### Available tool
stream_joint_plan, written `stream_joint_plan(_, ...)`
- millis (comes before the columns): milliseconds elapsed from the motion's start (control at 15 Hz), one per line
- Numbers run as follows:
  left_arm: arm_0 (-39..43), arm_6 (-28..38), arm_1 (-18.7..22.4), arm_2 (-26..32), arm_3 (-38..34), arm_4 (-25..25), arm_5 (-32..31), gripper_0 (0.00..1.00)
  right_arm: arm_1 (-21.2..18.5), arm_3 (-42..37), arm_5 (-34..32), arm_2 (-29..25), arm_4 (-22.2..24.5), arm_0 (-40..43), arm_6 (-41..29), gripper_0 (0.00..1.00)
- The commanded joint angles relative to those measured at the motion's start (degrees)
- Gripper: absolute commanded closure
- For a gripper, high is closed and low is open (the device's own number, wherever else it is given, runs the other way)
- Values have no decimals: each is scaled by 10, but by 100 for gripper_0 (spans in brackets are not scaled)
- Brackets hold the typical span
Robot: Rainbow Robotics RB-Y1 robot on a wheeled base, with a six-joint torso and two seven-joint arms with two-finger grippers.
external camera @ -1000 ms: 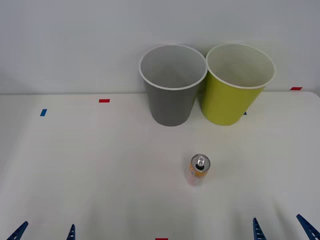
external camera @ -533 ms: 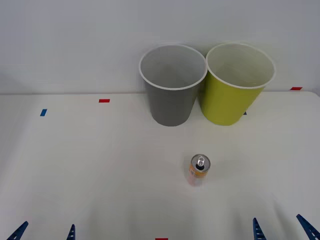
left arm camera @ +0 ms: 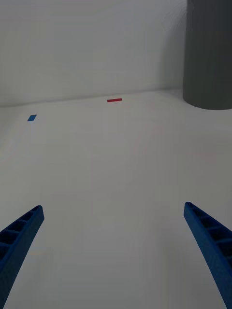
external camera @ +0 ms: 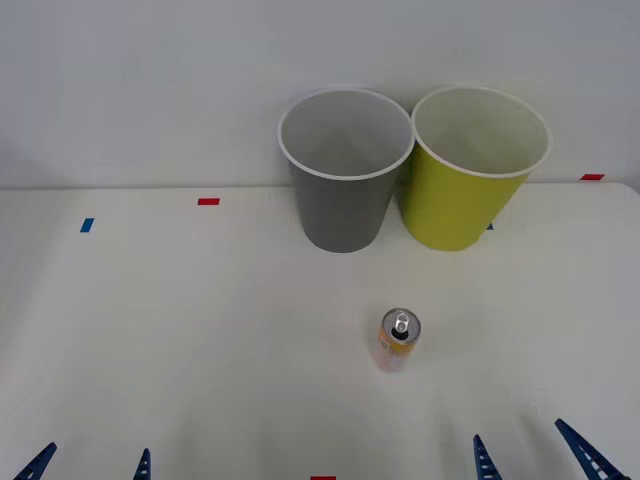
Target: Put cans in the gray bin and PET bottles in the light green bin.
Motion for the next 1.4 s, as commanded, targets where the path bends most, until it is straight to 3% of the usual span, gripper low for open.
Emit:
stream_joint_plan(67, 0, 0, 0, 0, 0, 0, 0, 0, -43, 5, -26, 30, -4, -25, 9, 0)
stream_joint_plan(267, 0, 0, 0, 0, 0, 0, 0, 0, -58, 53, -74, 53, -4, -74, 13, 0)
stream_joint_plan(667, 0, 0, 0, 0, 0, 0, 0, 0, -39, 119, -72, 81, 6, -181, 16, 0)
stream_joint_plan(1400, 0, 0, 0, 0, 0, 0, 0, 0, -3, 125, 39, 109, 15, -293, 15, 0)
